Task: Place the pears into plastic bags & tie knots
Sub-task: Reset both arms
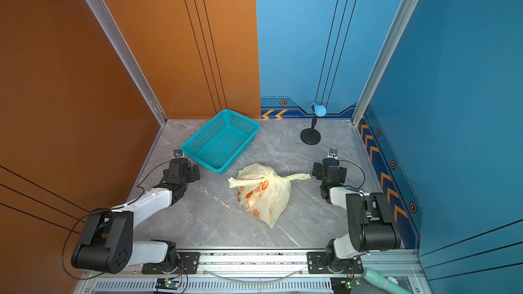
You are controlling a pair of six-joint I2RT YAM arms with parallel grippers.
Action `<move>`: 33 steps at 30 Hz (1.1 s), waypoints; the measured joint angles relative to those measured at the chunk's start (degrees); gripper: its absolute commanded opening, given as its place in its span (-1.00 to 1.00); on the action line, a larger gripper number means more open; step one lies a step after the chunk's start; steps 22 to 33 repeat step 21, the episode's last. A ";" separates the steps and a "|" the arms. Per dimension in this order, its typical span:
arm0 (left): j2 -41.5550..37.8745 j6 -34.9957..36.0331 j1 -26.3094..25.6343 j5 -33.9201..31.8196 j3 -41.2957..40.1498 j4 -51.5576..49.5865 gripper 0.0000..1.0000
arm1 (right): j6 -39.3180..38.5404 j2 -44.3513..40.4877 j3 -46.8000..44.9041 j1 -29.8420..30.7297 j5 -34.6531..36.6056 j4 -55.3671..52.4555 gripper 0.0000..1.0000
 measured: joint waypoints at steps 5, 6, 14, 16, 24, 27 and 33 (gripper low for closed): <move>2.49 3.37 4.39 7.19 -8.07 18.08 0.95 | -1.29 1.36 -4.87 0.63 -2.16 11.93 0.99; 4.00 3.76 4.68 8.35 -8.81 21.51 0.95 | -1.29 1.51 -5.38 0.70 -2.08 12.46 0.99; 11.65 7.48 3.45 15.63 -9.03 33.53 0.95 | -1.51 1.86 -6.01 0.70 -2.05 17.49 0.99; 11.65 8.09 2.69 15.61 -8.48 34.75 0.95 | -1.51 1.86 -6.01 0.70 -2.05 17.68 0.99; 11.65 8.85 2.10 15.58 -8.44 35.60 0.95 | -1.68 1.86 -6.01 0.70 -2.10 17.84 0.99; 11.65 8.85 2.10 15.58 -8.44 35.60 0.95 | -1.68 1.86 -6.01 0.70 -2.10 17.84 0.99; 11.65 8.85 2.10 15.58 -8.44 35.60 0.95 | -1.68 1.86 -6.01 0.70 -2.10 17.84 0.99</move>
